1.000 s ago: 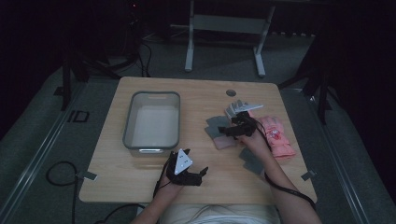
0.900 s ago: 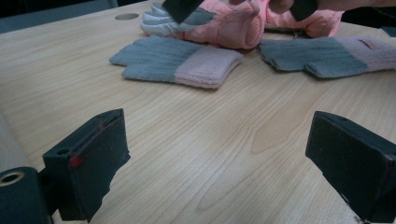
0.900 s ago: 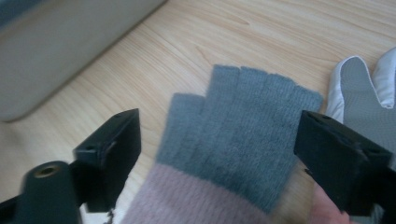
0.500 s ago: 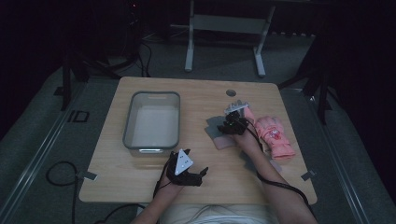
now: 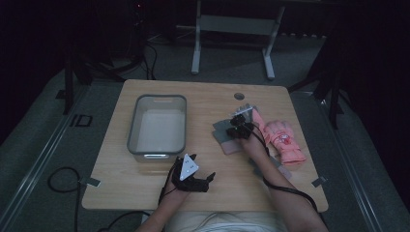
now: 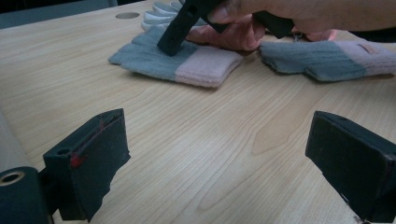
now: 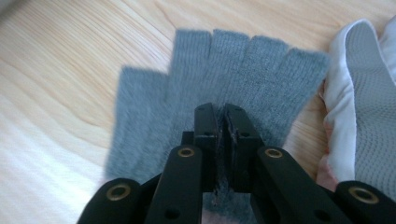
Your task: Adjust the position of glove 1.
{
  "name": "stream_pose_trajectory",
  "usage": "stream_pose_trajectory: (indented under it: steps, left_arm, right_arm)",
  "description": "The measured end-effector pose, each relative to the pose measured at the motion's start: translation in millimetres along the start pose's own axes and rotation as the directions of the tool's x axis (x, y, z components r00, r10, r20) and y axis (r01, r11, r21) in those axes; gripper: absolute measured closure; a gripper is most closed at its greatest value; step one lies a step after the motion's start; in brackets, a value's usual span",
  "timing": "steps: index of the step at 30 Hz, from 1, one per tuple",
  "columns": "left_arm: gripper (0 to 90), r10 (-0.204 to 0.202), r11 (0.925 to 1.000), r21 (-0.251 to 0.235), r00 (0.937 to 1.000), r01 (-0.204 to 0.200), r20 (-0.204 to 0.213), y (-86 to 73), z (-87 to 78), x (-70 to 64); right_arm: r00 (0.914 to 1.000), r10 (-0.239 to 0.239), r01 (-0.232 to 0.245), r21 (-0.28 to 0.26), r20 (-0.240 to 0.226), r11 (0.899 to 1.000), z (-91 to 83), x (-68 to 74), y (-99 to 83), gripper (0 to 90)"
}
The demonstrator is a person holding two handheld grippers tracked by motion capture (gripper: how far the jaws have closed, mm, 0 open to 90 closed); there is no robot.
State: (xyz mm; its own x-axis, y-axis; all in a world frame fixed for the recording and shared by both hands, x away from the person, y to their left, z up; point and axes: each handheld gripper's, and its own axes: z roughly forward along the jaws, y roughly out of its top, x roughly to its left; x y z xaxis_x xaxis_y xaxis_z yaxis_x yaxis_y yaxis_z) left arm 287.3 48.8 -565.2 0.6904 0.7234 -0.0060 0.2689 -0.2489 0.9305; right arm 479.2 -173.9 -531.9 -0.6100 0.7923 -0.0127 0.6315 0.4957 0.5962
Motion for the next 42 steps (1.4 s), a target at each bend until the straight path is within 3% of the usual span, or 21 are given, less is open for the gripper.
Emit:
stream_pose_trajectory:
  steps: [4, 9, 13, 16, 18, 20, 22, 24, 26, 28, 34, 42]
  left_arm:
    - [5.2, -0.013, 0.9999, -0.011, 0.9999, 0.013, 0.001, -0.4, -0.6, 1.1]
    - [5.2, -0.009, 0.9999, -0.014, 0.9999, 0.009, 0.006, -0.5, -1.0, 1.1]
    - [5.2, -0.007, 0.9998, -0.017, 0.9999, 0.007, 0.007, -0.6, -1.2, 0.7]
    - [5.1, -0.022, 0.9992, -0.034, 0.9993, 0.023, 0.03, -1.2, -2.1, 2.4]
    - [5.1, -0.032, 0.9988, -0.036, 0.9989, 0.034, 0.034, -1.4, -2.4, 3.7]
    - [5.1, -0.031, 0.9989, -0.036, 0.9991, 0.032, 0.03, -1.3, -2.5, 3.5]
    - [5.1, -0.024, 0.9988, -0.041, 0.9994, 0.025, 0.024, -1.4, -2.5, 2.1]
    - [5.1, -0.014, 0.9991, -0.039, 0.9997, 0.014, 0.019, -1.4, -2.6, 1.2]
    - [5.1, -0.01, 0.9992, -0.038, 0.9998, 0.011, 0.014, -1.3, -2.4, 0.6]
    - [5.1, -0.009, 0.9992, -0.037, 0.9999, 0.01, 0.012, -1.3, -2.3, 0.3]
    - [4.6, -0.012, 0.9985, -0.052, 0.9997, 0.013, 0.022, -1.7, -3.1, 0.5]
    - [4.4, 0.0, 0.9991, -0.042, 0.9999, 0.001, 0.014, -1.3, -2.3, -0.8]
  right_arm:
    - [0.9993, 0.032, -0.033, -0.057, -0.02, 0.998, -24.0, 10.5, 2.7, 85.1]
    - [0.9962, 0.085, -0.087, -0.144, -0.02, 0.986, -59.4, 27.8, 0.6, 85.1]
    - [0.9873, 0.143, -0.155, -0.202, -0.068, 0.967, -81.3, 38.2, -8.8, 85.0]
    - [0.9777, 0.19, -0.206, -0.226, -0.089, 0.952, -92.4, 43.1, -17.9, 85.0]
    - [0.9736, 0.209, -0.225, -0.227, -0.091, 0.948, -95.8, 49.8, -25.4, 85.0]
    - [0.9708, 0.225, -0.238, -0.224, -0.083, 0.945, -95.3, 56.7, -34.0, 85.0]
    - [0.9705, 0.233, -0.241, -0.206, -0.062, 0.948, -89.9, 60.0, -40.8, 85.0]
    - [0.9606, 0.266, -0.276, -0.174, -0.081, 0.945, -82.4, 58.1, -45.3, 85.0]
    - [0.9619, 0.266, -0.273, -0.172, -0.063, 0.946, -78.4, 60.4, -49.4, 85.0]
    - [0.957, 0.281, -0.289, -0.161, -0.072, 0.944, -73.4, 62.2, -53.9, 85.0]
    - [0.9541, 0.282, -0.292, -0.11, -0.1, 0.95, -59.6, 73.0, -63.1, 84.9]
    - [0.9475, 0.313, -0.319, -0.118, -0.065, 0.94, -52.4, 77.0, -73.9, 84.9]
